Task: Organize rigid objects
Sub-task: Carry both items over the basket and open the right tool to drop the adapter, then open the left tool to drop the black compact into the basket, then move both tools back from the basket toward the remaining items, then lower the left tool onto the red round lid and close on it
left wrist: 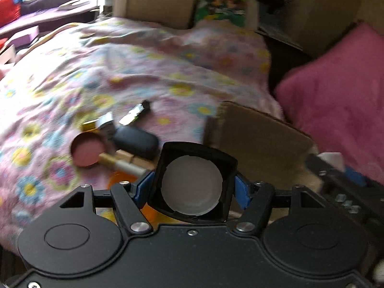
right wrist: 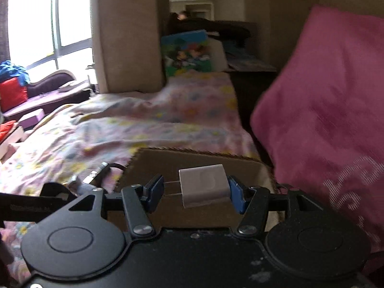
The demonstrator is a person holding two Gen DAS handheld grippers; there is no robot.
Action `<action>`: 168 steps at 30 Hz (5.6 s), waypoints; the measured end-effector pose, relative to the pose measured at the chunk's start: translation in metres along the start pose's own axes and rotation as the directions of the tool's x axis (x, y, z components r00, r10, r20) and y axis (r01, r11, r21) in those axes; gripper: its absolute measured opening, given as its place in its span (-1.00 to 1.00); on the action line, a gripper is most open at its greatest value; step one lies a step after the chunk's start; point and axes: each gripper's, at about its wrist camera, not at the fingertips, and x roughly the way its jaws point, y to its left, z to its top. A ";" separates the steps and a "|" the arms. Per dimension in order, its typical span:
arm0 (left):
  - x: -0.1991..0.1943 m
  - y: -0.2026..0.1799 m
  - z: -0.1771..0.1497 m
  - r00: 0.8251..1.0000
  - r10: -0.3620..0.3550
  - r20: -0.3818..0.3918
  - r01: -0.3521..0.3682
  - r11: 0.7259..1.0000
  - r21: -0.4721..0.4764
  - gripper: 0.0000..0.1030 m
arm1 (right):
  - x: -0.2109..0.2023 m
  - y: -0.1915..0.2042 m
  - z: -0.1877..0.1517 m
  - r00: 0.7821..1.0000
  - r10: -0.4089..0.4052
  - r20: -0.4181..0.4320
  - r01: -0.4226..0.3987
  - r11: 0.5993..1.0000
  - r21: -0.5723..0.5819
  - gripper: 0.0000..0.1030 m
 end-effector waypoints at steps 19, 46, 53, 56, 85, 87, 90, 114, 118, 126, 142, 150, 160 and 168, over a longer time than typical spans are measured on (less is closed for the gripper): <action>0.033 -0.053 0.006 0.999 0.000 -0.037 0.005 0.991 0.132 0.33 | 0.036 -0.025 -0.008 0.995 -0.079 -0.061 0.082 0.995 0.050 0.10; 0.033 -0.037 -0.011 0.998 0.028 -0.059 -0.021 0.994 0.109 0.51 | 0.036 -0.021 -0.009 0.993 -0.100 -0.055 0.103 0.994 0.043 0.22; 0.035 -0.025 -0.019 0.996 0.028 -0.083 -0.021 0.996 0.086 0.51 | 0.037 -0.025 -0.012 0.990 -0.126 -0.067 0.128 0.991 0.037 0.22; 0.036 -0.021 -0.022 0.995 0.036 -0.089 -0.029 0.996 0.081 0.51 | 0.038 -0.024 -0.014 0.989 -0.128 -0.073 0.130 0.991 0.032 0.22; 0.027 0.133 0.032 0.967 0.240 -0.083 -0.252 0.946 -0.203 0.55 | -0.007 0.119 -0.045 0.959 0.282 -0.043 -0.283 0.920 -0.270 0.21; 0.033 0.147 0.040 0.962 0.253 -0.101 -0.270 0.937 -0.221 0.56 | -0.010 0.135 -0.053 0.949 0.310 -0.050 -0.310 0.900 -0.307 0.22; 0.045 0.159 0.049 0.957 0.262 -0.124 -0.285 0.931 -0.230 0.57 | -0.011 0.157 -0.063 0.933 0.351 -0.084 -0.358 0.874 -0.329 0.26; 0.124 0.171 0.055 0.945 0.275 -0.178 -0.297 0.948 -0.116 0.86 | 0.088 0.214 -0.098 0.944 0.125 -0.304 -0.197 0.955 -0.221 0.72; 0.131 0.177 0.052 0.935 0.292 -0.199 -0.317 0.942 -0.107 0.86 | 0.101 0.222 -0.103 0.941 0.107 -0.321 -0.180 0.962 -0.207 0.72; 0.142 0.182 0.051 0.928 0.288 -0.238 -0.325 0.937 -0.133 0.86 | 0.115 0.226 -0.104 0.938 0.115 -0.328 -0.178 0.969 -0.171 0.74; 0.167 0.168 0.059 0.919 0.265 -0.291 -0.290 0.956 -0.045 0.69 | 0.118 0.220 -0.101 0.926 0.150 -0.346 -0.238 0.944 -0.227 0.73; 0.145 0.198 0.059 0.938 0.216 -0.271 -0.261 0.955 -0.141 -0.02 | 0.113 0.221 -0.107 0.939 0.147 -0.312 -0.223 0.948 -0.227 0.72; 0.129 0.195 0.049 0.954 0.198 -0.225 -0.224 0.970 -0.093 0.43 | 0.114 0.218 -0.109 0.936 0.129 -0.329 -0.178 0.977 -0.122 0.72; 0.130 0.164 0.044 0.965 0.181 -0.190 -0.173 0.983 0.058 0.77 | 0.121 0.221 -0.111 0.931 0.115 -0.347 -0.147 0.987 -0.068 0.86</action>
